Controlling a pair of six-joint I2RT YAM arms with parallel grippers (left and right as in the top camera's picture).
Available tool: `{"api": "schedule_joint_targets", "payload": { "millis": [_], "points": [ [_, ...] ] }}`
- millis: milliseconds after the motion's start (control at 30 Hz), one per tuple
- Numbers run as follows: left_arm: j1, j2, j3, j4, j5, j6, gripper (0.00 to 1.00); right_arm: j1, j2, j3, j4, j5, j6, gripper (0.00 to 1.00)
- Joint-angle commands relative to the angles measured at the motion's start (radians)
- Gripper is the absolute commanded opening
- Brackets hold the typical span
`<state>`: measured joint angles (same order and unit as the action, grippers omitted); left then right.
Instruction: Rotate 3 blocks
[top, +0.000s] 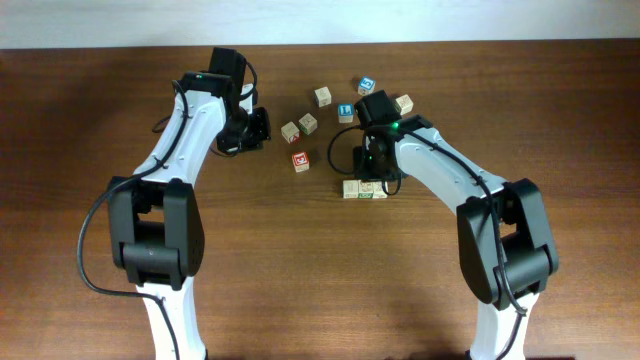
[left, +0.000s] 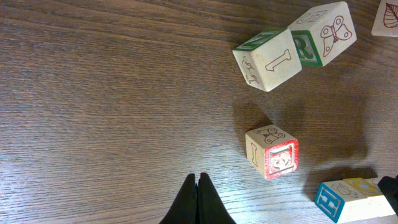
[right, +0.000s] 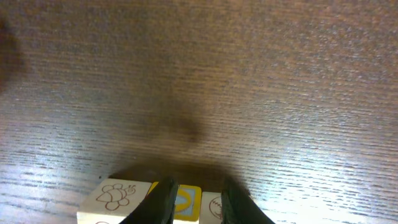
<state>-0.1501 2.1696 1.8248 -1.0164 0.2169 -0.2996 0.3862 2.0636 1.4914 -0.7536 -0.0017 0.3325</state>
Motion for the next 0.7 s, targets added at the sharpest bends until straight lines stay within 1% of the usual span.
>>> {"api": "schedule_joint_targets", "payload": {
  "millis": [0, 300, 367, 433, 467, 500, 667],
  "points": [
    [0.0, 0.007, -0.005, -0.003, -0.004, 0.002, 0.01, 0.007, 0.01, 0.011, -0.016, -0.014, -0.006, 0.26],
    [0.0, 0.007, -0.005, -0.006, -0.004, 0.002, 0.01, 0.007, 0.01, 0.011, -0.025, -0.013, -0.007, 0.26],
    [0.0, 0.007, -0.005, -0.004, -0.004, 0.002, 0.0, 0.005, 0.009, 0.019, -0.018, -0.013, -0.007, 0.28],
    [0.0, 0.007, 0.003, 0.006, -0.002, 0.001, 0.0, -0.005, 0.003, 0.064, -0.031, -0.032, -0.007, 0.34],
    [0.0, 0.006, 0.022, -0.003, 0.005, 0.001, 0.0, -0.016, -0.004, 0.109, -0.051, -0.06, -0.006, 0.34],
    [-0.004, 0.006, 0.082, -0.047, 0.001, 0.003, 0.0, -0.037, -0.018, 0.19, -0.108, -0.104, -0.006, 0.34],
    [-0.021, 0.001, 0.255, -0.201, -0.004, 0.071, 0.0, -0.101, -0.062, 0.403, -0.333, -0.159, -0.008, 0.33]
  ]
}}
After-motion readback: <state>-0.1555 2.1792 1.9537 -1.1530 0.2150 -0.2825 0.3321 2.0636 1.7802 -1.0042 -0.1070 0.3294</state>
